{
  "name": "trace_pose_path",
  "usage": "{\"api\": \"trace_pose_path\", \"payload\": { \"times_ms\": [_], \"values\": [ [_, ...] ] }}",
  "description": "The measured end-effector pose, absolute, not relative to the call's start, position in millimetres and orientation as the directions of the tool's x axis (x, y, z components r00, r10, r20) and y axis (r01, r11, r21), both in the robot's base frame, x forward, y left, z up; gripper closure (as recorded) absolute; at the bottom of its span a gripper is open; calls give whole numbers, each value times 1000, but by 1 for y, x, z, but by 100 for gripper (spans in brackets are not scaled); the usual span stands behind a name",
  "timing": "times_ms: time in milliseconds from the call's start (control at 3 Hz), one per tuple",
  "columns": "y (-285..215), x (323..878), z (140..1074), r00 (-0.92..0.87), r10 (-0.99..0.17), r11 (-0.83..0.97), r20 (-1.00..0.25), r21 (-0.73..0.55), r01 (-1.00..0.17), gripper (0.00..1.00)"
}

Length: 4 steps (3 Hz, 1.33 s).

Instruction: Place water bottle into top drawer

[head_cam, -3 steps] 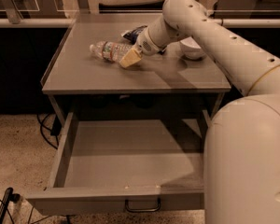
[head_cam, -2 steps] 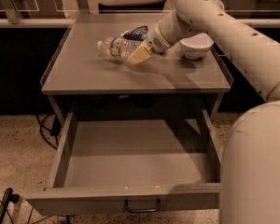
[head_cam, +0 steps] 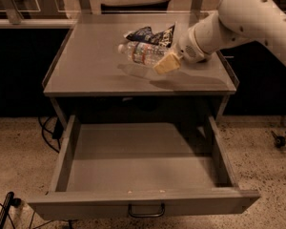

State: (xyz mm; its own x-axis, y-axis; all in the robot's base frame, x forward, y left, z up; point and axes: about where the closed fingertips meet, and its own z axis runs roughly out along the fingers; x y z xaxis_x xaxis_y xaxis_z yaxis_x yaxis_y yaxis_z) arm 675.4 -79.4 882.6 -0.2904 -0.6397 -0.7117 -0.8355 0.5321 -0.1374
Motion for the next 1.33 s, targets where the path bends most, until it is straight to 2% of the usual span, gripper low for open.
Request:
{"api": "trace_pose_path", "payload": {
  "times_ms": [333, 667, 1000, 1333],
  "values": [
    [-98, 631, 869, -330, -637, 548, -697, -109, -829, 100],
    [-97, 631, 868, -331, -638, 547, -695, -106, -831, 100],
    [-103, 605, 857, -332, -641, 539, -692, -98, -836, 100],
    [-114, 559, 839, -334, -646, 526, -687, -82, -847, 100]
  ]
}}
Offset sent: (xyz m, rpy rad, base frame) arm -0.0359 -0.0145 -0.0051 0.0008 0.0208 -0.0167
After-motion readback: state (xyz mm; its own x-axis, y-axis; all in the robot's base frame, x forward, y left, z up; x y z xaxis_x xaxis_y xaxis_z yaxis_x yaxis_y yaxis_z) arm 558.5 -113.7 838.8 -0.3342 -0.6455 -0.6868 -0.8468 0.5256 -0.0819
